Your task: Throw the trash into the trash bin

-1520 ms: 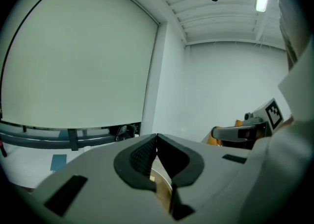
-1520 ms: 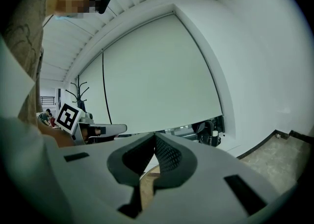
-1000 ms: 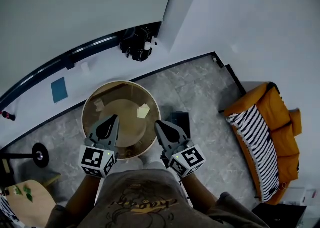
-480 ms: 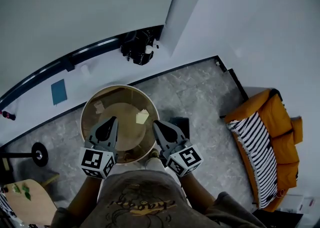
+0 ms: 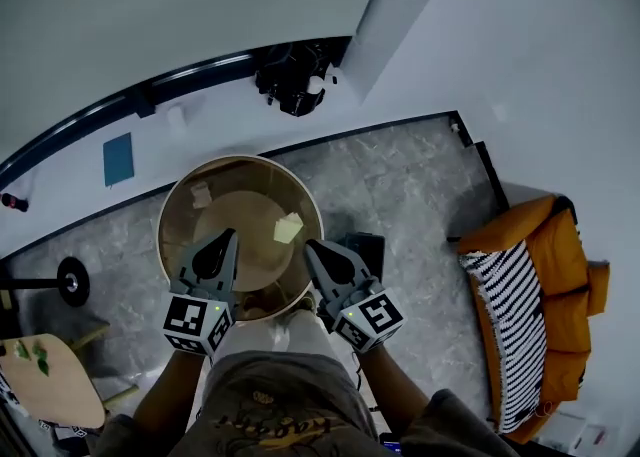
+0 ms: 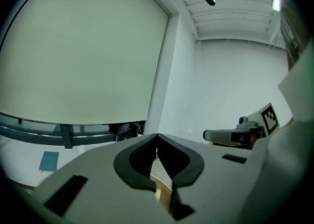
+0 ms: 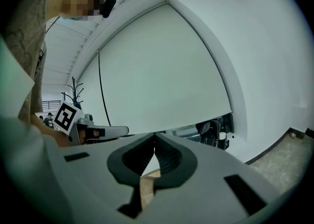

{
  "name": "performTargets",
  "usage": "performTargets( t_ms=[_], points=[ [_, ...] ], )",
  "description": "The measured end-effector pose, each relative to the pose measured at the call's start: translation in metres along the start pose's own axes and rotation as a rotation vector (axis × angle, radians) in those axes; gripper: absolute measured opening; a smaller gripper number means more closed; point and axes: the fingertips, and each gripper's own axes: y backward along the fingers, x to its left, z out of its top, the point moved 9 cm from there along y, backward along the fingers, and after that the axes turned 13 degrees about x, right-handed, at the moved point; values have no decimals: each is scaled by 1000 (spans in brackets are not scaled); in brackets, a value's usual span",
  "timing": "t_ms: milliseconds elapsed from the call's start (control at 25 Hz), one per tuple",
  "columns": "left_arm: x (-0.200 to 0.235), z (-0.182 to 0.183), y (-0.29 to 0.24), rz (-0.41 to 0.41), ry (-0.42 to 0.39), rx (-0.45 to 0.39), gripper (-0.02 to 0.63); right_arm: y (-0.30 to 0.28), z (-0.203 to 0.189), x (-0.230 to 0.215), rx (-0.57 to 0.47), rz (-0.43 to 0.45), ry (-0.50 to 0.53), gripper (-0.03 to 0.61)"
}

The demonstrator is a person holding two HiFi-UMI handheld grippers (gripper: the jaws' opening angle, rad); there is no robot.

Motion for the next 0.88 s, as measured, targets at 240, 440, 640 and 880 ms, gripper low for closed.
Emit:
performTargets(
  t_ms=[240,440,640,880],
  points=[
    [13,-26,-35,24,24,6,18,-29,-14,-23,17,11,26,17],
    [24,-55,-63,42,19,2,18,-55,-37,-41,17,17,80,17],
    [38,-98,-93,61,32,21,20,-85,-71,-53,6,40,108,17],
    [46,-141,-126,80,57,25,18,-108,-117,-80,22,-9,93,17]
  ],
)
